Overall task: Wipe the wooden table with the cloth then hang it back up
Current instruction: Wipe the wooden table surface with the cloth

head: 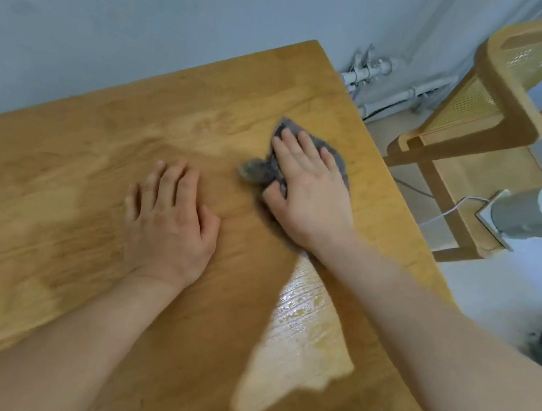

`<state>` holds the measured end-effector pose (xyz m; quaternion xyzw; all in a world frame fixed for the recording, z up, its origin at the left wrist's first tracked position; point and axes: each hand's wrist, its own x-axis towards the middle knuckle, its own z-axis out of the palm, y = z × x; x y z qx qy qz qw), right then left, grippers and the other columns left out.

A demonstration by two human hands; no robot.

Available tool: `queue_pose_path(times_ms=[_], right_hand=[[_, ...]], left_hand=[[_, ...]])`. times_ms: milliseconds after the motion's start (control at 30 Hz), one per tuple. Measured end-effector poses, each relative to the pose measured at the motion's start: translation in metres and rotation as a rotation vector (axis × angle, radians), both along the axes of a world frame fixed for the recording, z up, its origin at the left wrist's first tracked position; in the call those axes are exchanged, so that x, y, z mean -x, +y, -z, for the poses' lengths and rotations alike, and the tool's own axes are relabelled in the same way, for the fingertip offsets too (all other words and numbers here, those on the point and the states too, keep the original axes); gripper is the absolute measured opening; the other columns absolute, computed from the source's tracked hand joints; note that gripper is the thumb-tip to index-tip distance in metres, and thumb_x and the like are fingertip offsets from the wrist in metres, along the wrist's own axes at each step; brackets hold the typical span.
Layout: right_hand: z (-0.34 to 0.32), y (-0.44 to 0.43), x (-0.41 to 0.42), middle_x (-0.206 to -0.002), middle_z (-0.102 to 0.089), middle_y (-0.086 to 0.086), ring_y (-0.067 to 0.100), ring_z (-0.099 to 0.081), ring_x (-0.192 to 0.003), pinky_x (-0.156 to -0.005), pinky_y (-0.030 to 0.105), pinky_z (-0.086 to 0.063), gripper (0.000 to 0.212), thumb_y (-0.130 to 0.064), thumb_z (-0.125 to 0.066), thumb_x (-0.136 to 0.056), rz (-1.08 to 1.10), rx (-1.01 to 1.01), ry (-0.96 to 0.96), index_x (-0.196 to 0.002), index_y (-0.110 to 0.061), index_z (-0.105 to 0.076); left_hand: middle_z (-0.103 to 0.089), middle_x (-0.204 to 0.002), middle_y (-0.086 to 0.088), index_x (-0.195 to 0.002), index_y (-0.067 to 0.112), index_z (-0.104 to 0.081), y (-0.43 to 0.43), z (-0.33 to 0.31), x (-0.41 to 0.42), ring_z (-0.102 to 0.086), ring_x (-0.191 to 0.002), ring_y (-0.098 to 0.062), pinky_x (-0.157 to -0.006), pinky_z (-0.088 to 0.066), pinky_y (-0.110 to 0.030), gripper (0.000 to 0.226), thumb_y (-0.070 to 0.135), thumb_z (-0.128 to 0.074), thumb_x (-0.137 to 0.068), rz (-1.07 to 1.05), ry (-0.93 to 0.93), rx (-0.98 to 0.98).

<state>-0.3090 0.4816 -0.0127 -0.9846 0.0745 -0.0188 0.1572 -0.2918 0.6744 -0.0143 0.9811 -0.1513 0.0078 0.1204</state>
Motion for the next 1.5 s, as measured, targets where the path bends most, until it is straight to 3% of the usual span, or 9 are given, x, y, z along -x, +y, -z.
queue_pose_path(times_ms=[167,333,467,667,1000,1100,1200,1367,1500], right_hand=[[-0.005,0.005,0.103,-0.153,-0.035,-0.003,0.014,-0.022,-0.145,-0.119,0.035,-0.014,0.065,-0.037,-0.042,-0.081,-0.210,-0.038,0.049,-0.144,-0.019,-0.043],[-0.004,-0.063,0.053,-0.156,-0.031,0.000,0.017,-0.020,-0.146,-0.118,0.043,-0.018,0.062,-0.040,-0.036,-0.089,0.136,0.037,0.032,-0.147,-0.018,-0.038],[-0.002,-0.032,0.035,-0.159,-0.023,0.002,0.019,-0.014,-0.147,-0.119,0.043,-0.012,0.063,-0.037,-0.036,-0.091,0.389,0.007,0.021,-0.150,-0.015,-0.030],[-0.007,0.007,0.145,-0.154,-0.034,-0.003,0.014,-0.021,-0.146,-0.119,0.039,-0.016,0.062,-0.037,-0.043,-0.085,0.076,-0.033,0.025,-0.145,-0.019,-0.042],[-0.004,-0.054,0.055,-0.156,-0.030,0.006,0.026,-0.027,-0.142,-0.114,0.045,-0.023,0.062,-0.040,-0.035,-0.091,0.528,-0.009,0.065,-0.148,-0.015,-0.030],[-0.008,-0.030,0.087,-0.160,-0.017,0.003,0.022,-0.009,-0.148,-0.120,0.045,-0.009,0.063,-0.041,-0.034,-0.093,0.380,0.015,0.105,-0.151,-0.018,-0.025],[-0.011,0.013,0.135,-0.160,-0.019,0.002,0.018,-0.010,-0.148,-0.120,0.044,-0.012,0.063,-0.042,-0.035,-0.093,0.190,0.015,0.118,-0.150,-0.018,-0.028],[-0.011,0.003,0.208,-0.157,-0.026,-0.004,0.014,-0.016,-0.147,-0.118,0.040,-0.014,0.061,-0.042,-0.036,-0.092,-0.022,0.033,0.143,-0.149,-0.021,-0.033],[-0.010,-0.050,0.194,-0.159,-0.023,0.000,0.016,-0.012,-0.148,-0.119,0.044,-0.014,0.064,-0.046,-0.023,-0.093,0.262,0.073,0.137,-0.151,-0.020,-0.026]], left_hand=[[-0.041,-0.147,-0.008,-0.136,0.013,-0.045,0.000,-0.001,0.002,-0.027,-0.140,-0.030,-0.114,-0.018,-0.053,0.053,0.031,-0.041,-0.087,0.002,0.014,0.016],[-0.038,-0.148,-0.008,-0.138,0.011,-0.042,0.001,0.000,0.000,-0.023,-0.142,-0.030,-0.115,-0.017,-0.053,0.051,0.028,-0.045,-0.089,0.011,0.033,-0.002],[-0.033,-0.150,-0.012,-0.140,0.009,-0.037,-0.002,0.000,0.007,-0.021,-0.142,-0.032,-0.114,-0.017,-0.054,0.052,0.026,-0.039,-0.091,0.016,0.050,-0.027],[-0.036,-0.151,-0.015,-0.140,0.008,-0.042,-0.040,-0.008,0.074,-0.032,-0.137,-0.035,-0.111,-0.025,-0.053,0.056,0.028,-0.032,-0.089,0.203,0.095,0.003],[-0.037,-0.151,-0.010,-0.142,0.013,-0.042,-0.049,-0.005,0.100,-0.029,-0.142,-0.026,-0.115,-0.021,-0.047,0.056,0.029,-0.033,-0.089,0.253,0.096,-0.035],[-0.042,-0.148,-0.011,-0.137,0.010,-0.049,-0.050,-0.008,0.105,-0.034,-0.139,-0.027,-0.113,-0.026,-0.049,0.055,0.027,-0.036,-0.086,0.256,0.100,-0.022],[-0.046,-0.145,-0.013,-0.128,0.005,-0.056,-0.049,-0.010,0.101,-0.038,-0.137,-0.030,-0.111,-0.030,-0.051,0.055,0.028,-0.037,-0.082,0.257,0.110,0.016],[-0.026,-0.157,-0.005,-0.146,0.018,-0.036,-0.025,-0.014,0.104,-0.017,-0.146,-0.021,-0.118,-0.015,-0.043,0.063,0.035,-0.024,-0.087,0.412,0.185,0.005],[-0.017,-0.159,0.000,-0.150,0.024,-0.026,0.011,-0.012,0.105,-0.004,-0.145,-0.012,-0.118,-0.008,-0.040,0.058,0.040,-0.016,-0.095,0.425,0.164,-0.071]])
